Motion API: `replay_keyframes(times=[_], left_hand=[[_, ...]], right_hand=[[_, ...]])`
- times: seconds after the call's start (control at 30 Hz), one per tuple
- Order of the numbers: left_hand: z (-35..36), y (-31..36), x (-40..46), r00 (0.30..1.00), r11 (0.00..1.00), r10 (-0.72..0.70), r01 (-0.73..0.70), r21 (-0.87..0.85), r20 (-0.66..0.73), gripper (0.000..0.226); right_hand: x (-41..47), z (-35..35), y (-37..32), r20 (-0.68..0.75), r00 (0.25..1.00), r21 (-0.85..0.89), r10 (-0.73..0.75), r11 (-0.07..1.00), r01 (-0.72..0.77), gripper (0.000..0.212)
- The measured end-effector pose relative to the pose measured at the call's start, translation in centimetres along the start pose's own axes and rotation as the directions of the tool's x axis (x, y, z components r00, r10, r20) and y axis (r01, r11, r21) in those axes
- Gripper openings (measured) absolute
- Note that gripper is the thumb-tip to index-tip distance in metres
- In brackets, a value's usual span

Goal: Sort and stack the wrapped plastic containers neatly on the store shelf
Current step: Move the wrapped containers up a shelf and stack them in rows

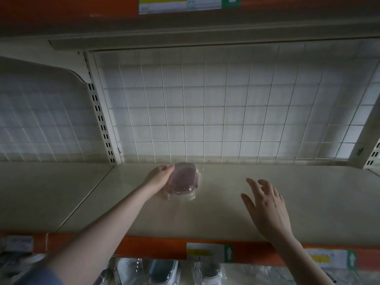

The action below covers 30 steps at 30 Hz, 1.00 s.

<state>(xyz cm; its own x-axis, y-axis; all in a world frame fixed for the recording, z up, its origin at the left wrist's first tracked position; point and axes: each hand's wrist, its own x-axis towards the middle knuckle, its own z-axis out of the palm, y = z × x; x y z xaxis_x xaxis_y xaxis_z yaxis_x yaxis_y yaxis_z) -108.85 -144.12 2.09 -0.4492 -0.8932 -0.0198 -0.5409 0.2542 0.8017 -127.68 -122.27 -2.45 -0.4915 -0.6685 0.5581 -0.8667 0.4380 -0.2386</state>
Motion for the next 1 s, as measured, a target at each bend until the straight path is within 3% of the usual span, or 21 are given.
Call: replay_keyframes(times=[0.23,0.37,0.6,0.7,0.83,1.0], left_hand=[[2.4,1.1,-0.4,0.998,0.917,-0.029,0.05,0.395,-0.058,0.078],[3.9,2.7,-1.1,0.998,0.85,-0.045,0.065,0.523,-0.052,0.09],[4.4,2.6,-2.6,0.995,0.878,-0.015,0.062,0.474,-0.102,0.069],[3.8,2.5,-4.3,0.983,0.888,0.067,0.021,0.46,-0.173,0.065],[2.1,2.8,-7.9,0.947,0.905,0.166,-0.035,0.423,-0.276,0.062],[-0.1,1.3,-12.9,0.916,0.922,0.19,-0.043,0.385,-0.353,0.067]], right_hand=[[0.0,0.0,0.0,0.019,1.0,0.008,0.019,1.0,-0.019,0.041],[0.0,0.0,0.1,0.109,0.993,0.036,0.044,0.998,-0.048,0.036],[0.1,-0.5,-0.2,0.167,0.984,0.032,0.059,0.997,-0.065,0.023],[-0.2,-0.6,-0.4,0.087,0.996,0.037,-0.009,0.999,0.005,0.009],[-0.7,-1.0,-0.7,0.003,0.995,0.035,-0.102,0.994,0.102,0.02],[-2.7,-1.7,-1.7,-0.084,0.99,0.121,-0.117,0.985,0.127,0.017]])
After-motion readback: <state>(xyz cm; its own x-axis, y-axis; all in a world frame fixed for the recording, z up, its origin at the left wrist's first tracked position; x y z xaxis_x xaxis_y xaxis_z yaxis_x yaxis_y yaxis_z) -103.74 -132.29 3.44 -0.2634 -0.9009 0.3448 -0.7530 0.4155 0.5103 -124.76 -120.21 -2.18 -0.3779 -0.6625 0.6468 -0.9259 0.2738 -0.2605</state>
